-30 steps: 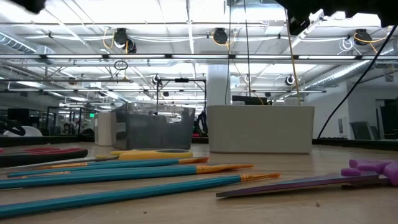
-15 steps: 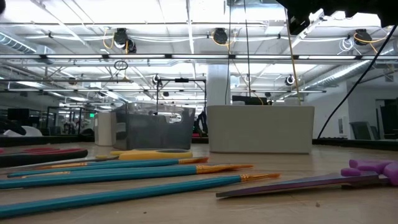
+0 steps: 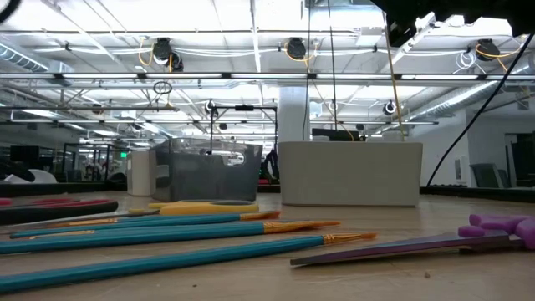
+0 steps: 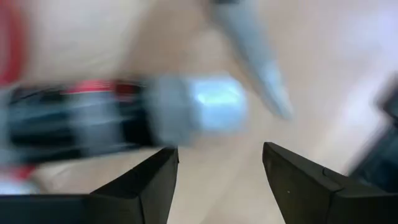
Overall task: Pick & Place Paint Supplies
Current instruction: Put the gray paint bottle into the gray bin
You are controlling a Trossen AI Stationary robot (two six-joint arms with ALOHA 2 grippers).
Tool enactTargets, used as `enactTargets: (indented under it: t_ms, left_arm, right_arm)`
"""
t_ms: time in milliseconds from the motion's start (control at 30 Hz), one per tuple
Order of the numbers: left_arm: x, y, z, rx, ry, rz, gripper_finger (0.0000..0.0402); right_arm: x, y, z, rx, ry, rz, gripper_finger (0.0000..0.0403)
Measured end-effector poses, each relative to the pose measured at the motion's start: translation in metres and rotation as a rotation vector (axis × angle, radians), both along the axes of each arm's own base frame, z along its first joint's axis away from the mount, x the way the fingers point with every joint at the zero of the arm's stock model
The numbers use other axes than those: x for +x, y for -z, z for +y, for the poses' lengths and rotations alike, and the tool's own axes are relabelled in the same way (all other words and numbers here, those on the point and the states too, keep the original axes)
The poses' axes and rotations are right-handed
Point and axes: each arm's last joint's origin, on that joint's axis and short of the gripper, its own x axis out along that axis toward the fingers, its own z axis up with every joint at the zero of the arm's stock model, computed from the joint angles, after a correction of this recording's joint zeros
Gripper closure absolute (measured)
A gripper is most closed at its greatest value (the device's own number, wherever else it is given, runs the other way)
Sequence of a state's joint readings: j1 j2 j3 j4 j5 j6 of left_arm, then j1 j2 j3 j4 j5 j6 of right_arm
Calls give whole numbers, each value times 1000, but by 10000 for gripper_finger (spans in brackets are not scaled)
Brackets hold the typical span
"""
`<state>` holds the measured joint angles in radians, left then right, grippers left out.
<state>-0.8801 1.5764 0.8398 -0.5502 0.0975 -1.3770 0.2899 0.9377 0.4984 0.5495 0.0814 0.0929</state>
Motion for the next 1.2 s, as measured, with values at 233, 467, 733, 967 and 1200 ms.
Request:
enactTargets:
  t_ms: [233,467,733,967,1200]
  left_arm:
    - [-2,-3,-8,-185,325,48,160]
    - [-2,-4,-3,-262,286,187,161]
    - [11,-38,2,-178,332,125,161]
    - [8,-69,21,228,451,12,161]
    - [-6,-48,20,339,667,-39,160]
  right_arm:
    - [0,0,0,0,-1,1,232]
    - [0,0,0,-7,-3,2,232]
    - [0,0,0,-8,-3,3,232]
    - [0,1,0,-6,-4,8,232]
    - [0,2,0,-7,-4,23,232]
